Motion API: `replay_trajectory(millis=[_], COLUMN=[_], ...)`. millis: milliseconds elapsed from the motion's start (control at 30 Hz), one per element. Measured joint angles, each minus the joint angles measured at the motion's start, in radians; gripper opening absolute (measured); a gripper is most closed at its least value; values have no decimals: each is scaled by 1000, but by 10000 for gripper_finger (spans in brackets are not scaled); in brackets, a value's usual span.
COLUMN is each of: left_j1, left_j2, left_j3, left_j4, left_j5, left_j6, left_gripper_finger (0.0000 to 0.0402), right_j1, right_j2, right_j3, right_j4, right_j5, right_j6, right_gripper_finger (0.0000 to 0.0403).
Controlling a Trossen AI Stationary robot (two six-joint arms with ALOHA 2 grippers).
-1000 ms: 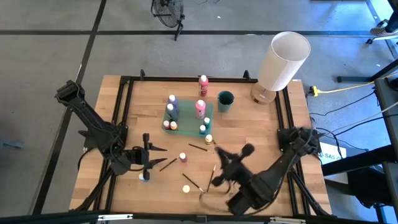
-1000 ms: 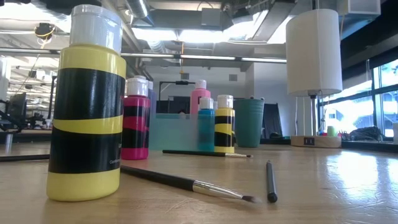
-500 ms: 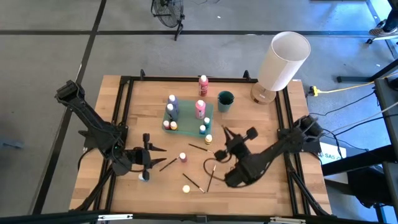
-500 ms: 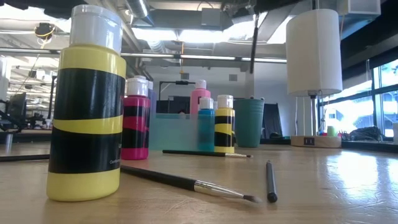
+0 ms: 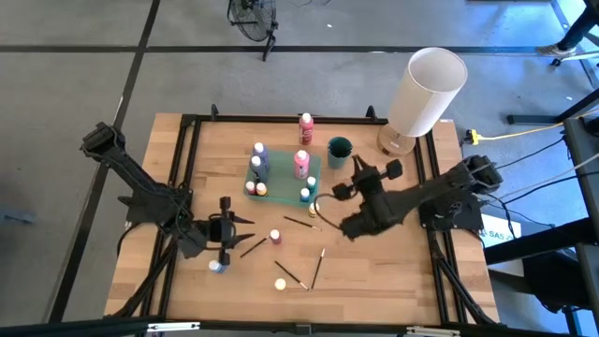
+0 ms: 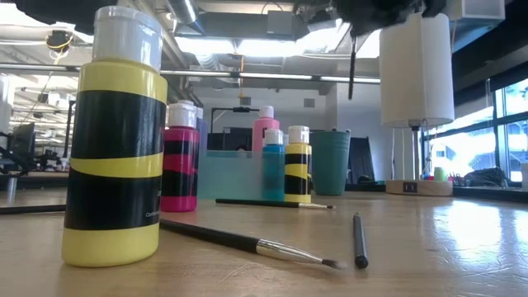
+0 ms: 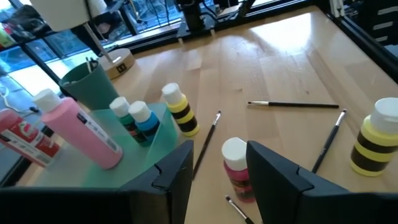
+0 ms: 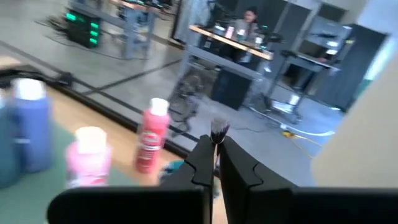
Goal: Pick & Place Paint Supplies
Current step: Put the black paint brush into the dark green cup
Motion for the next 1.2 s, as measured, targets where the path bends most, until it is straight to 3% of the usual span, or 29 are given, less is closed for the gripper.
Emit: replay_trajectory(millis=[400, 567, 667, 833, 933, 1067, 1200], left_j1=[18, 17, 17, 17, 17, 17, 17], left_j2=[0, 0, 0, 0, 0, 0, 0], left_j3=[0, 0, 0, 0, 0, 0, 0], left_j4=[-8, -16, -17, -29, -36, -51, -70], left_j5=[52, 52, 52, 52, 52, 73, 99], left_j6=[0, 1, 0, 0, -8, -19, -39], left_gripper_finger=[143, 143, 144, 143, 143, 143, 143], right_j1=[-115, -115, -112, -117, -119, -117, -102], right_j2=[-2, -2, -2, -2, -15, -107, -224], right_j3=[-33, -34, -34, -34, -34, -31, -32], right_j4=[73, 222, 408, 859, 1020, 988, 721], right_j5=[20, -5, -42, -182, -228, -228, -250], right_j6=[-10, -111, -321, -910, -1189, -1255, -1091], right_gripper_finger=[11, 11, 11, 11, 11, 11, 11])
